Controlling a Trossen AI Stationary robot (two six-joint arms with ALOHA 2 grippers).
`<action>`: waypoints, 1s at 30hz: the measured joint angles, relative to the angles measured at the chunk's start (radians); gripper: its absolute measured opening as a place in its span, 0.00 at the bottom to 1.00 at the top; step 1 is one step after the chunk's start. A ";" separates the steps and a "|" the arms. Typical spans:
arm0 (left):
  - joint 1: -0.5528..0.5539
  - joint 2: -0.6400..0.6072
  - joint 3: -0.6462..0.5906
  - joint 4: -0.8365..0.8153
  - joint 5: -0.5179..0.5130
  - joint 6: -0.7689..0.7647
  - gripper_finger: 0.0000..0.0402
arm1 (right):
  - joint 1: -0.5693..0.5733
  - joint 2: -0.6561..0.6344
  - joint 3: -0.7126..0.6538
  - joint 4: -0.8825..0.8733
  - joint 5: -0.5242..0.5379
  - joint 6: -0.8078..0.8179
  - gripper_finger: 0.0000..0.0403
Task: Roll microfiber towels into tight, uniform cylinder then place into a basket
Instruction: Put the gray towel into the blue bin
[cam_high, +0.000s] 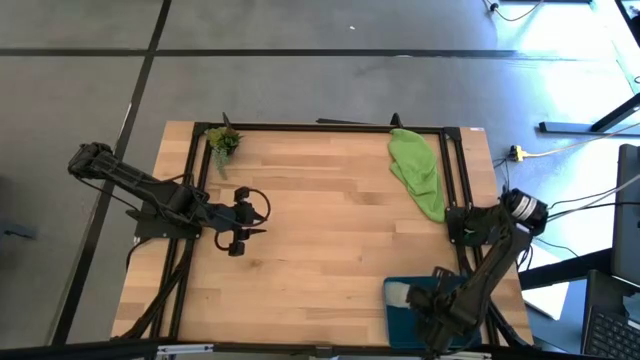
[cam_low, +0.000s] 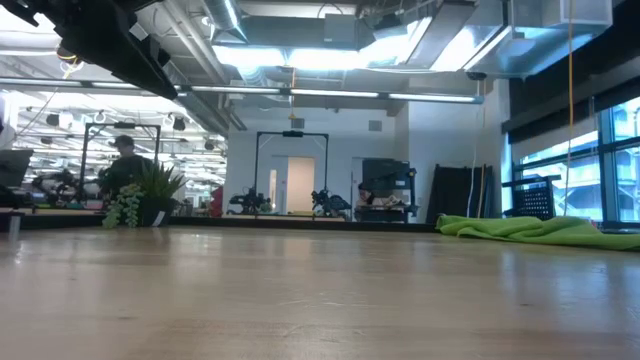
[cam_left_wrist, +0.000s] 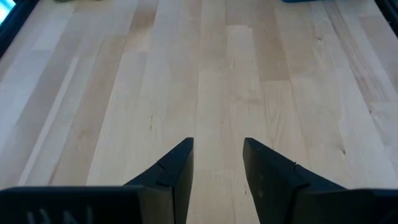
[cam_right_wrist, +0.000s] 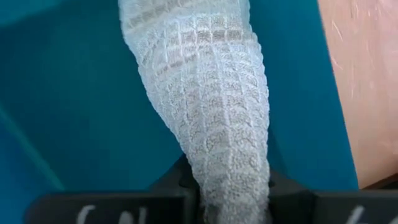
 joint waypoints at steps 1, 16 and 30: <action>0.000 0.000 0.000 0.000 0.000 0.000 0.32 | -0.004 0.009 0.000 -0.002 -0.001 -0.014 0.12; 0.000 0.000 0.000 0.001 0.002 0.000 0.32 | -0.084 0.041 -0.138 0.138 -0.154 -0.121 0.12; 0.000 0.000 0.000 0.001 0.002 0.000 0.32 | -0.087 0.045 -0.143 0.126 -0.185 -0.120 0.42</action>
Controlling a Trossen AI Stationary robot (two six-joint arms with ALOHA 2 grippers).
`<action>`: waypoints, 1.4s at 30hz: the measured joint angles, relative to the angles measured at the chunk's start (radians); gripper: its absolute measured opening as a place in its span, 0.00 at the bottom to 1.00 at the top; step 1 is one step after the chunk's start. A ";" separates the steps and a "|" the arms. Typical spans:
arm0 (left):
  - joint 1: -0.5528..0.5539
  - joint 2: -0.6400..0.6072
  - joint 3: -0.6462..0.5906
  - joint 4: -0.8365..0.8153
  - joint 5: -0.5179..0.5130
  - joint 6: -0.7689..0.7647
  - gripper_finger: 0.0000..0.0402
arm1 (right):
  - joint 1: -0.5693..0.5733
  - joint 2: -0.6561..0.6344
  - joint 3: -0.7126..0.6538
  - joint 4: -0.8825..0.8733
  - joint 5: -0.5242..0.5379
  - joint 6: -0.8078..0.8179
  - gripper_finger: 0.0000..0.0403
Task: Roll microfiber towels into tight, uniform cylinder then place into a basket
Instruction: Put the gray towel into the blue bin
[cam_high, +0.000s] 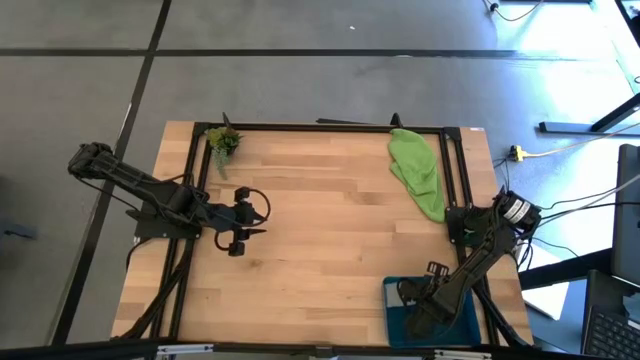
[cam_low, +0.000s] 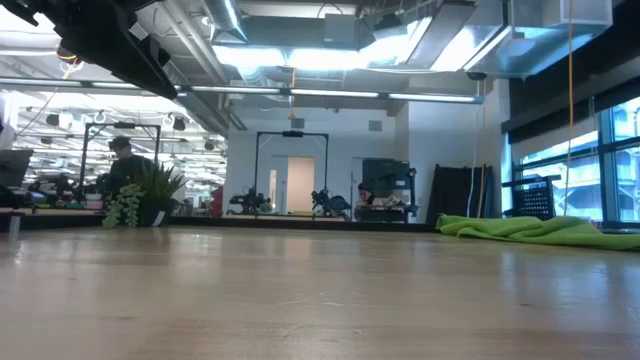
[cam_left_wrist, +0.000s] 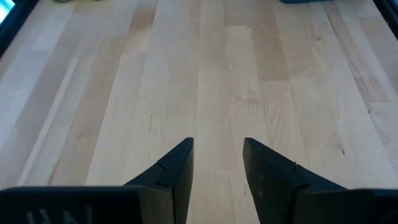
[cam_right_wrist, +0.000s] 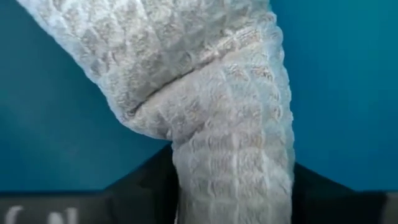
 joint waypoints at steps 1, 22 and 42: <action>0.000 0.000 0.000 0.000 0.000 0.000 0.32 | -0.002 0.000 0.000 -0.002 0.000 0.000 0.45; 0.000 0.000 0.000 0.001 0.000 0.000 0.32 | -0.056 0.002 0.084 -0.188 -0.052 0.003 0.65; 0.000 0.000 0.000 0.001 0.000 0.000 0.32 | -0.056 0.001 0.098 -0.291 -0.129 0.007 0.66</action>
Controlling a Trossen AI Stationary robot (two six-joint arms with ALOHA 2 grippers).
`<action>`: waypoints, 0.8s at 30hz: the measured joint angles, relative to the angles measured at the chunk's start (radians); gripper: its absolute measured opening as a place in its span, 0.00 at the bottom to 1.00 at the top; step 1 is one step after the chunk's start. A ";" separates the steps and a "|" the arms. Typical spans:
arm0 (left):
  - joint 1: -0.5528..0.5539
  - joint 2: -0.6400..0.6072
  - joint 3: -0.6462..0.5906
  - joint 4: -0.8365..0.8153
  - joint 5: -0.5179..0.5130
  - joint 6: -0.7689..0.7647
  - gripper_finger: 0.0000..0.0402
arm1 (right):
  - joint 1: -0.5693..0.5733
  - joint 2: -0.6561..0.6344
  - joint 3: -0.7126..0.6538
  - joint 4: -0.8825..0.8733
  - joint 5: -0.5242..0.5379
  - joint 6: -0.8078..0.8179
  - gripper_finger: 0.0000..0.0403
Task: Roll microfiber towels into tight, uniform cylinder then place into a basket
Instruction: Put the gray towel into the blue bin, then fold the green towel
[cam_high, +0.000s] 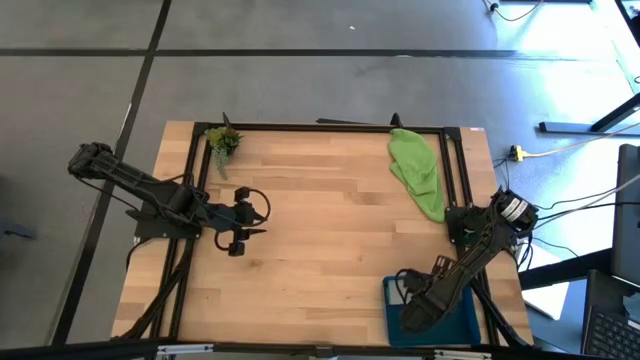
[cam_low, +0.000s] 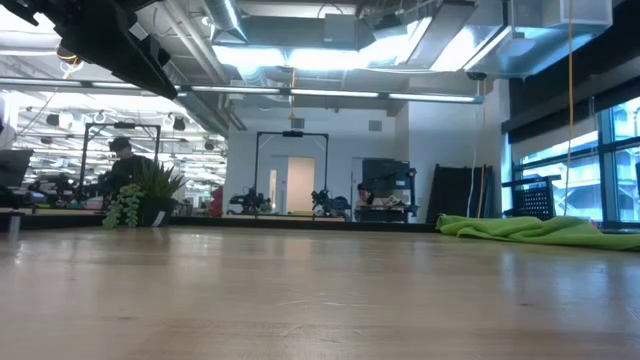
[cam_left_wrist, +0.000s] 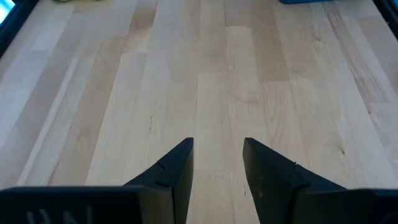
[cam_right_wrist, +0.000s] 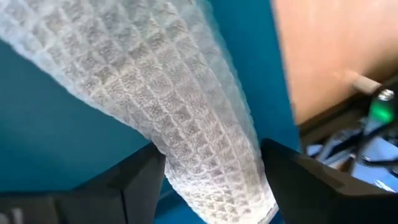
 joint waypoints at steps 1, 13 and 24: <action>0.000 0.000 0.000 0.000 0.000 0.000 0.32 | 0.000 0.000 0.007 -0.016 0.004 0.000 0.66; 0.000 0.000 0.000 0.000 0.000 0.000 0.32 | 0.000 -0.001 0.159 -0.139 0.132 0.007 0.66; 0.000 0.000 0.000 0.000 0.000 -0.001 0.32 | -0.081 -0.108 0.299 -0.271 0.457 0.182 0.66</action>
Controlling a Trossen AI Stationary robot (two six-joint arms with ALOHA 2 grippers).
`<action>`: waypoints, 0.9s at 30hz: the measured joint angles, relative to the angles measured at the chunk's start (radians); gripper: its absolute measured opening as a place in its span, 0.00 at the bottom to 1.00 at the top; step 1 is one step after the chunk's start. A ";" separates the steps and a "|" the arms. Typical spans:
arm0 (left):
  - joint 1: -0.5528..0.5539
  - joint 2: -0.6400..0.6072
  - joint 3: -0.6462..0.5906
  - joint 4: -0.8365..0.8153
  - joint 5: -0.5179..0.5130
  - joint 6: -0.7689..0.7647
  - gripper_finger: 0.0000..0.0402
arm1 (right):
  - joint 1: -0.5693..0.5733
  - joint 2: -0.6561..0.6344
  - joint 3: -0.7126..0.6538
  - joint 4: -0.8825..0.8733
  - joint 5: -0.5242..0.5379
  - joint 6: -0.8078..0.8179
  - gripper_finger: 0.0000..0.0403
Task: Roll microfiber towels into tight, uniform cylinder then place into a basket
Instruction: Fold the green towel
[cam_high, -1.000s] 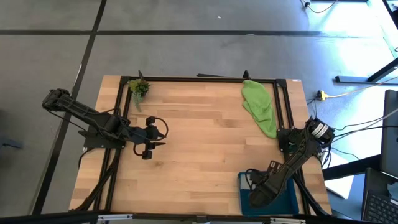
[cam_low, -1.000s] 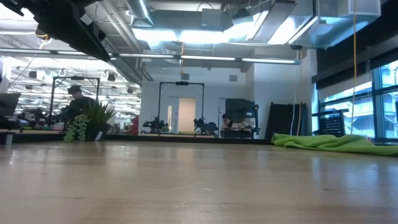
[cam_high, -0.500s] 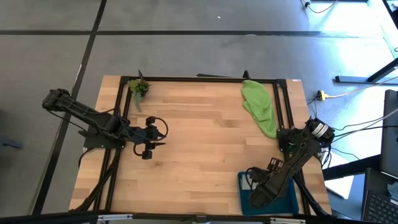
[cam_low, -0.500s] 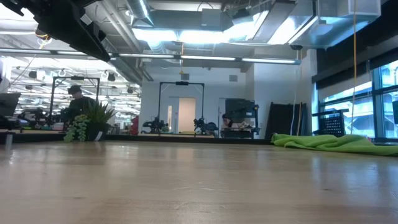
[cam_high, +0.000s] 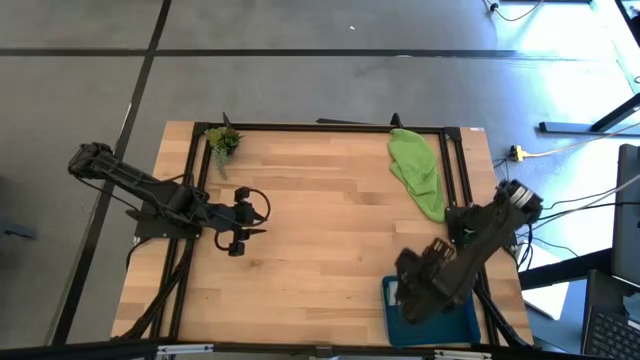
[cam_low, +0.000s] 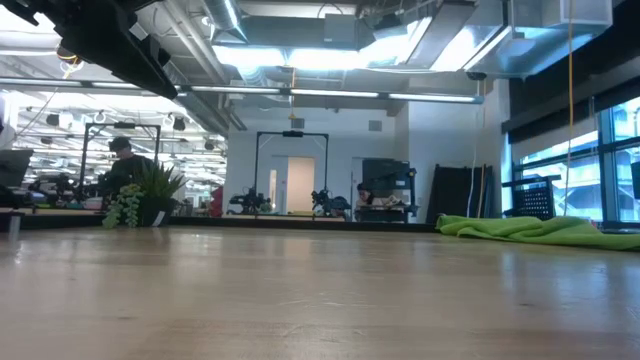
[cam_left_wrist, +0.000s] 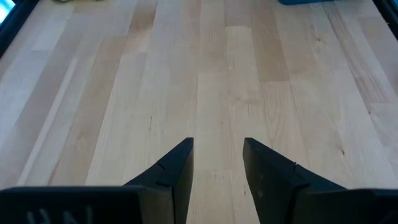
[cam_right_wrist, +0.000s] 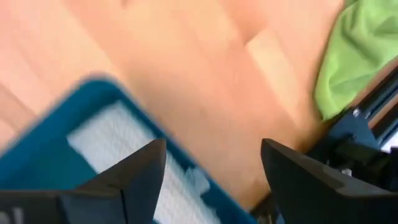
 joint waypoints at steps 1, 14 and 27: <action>0.000 0.000 0.000 0.000 0.000 0.000 0.32 | -0.021 -0.026 -0.007 -0.001 0.019 0.008 0.66; 0.000 0.000 0.000 0.000 0.000 -0.003 0.32 | -0.455 -0.287 -0.279 0.047 0.079 0.000 0.66; 0.000 0.000 0.000 0.000 0.000 -0.003 0.32 | -0.830 -0.330 -0.633 0.461 -0.136 -0.275 0.66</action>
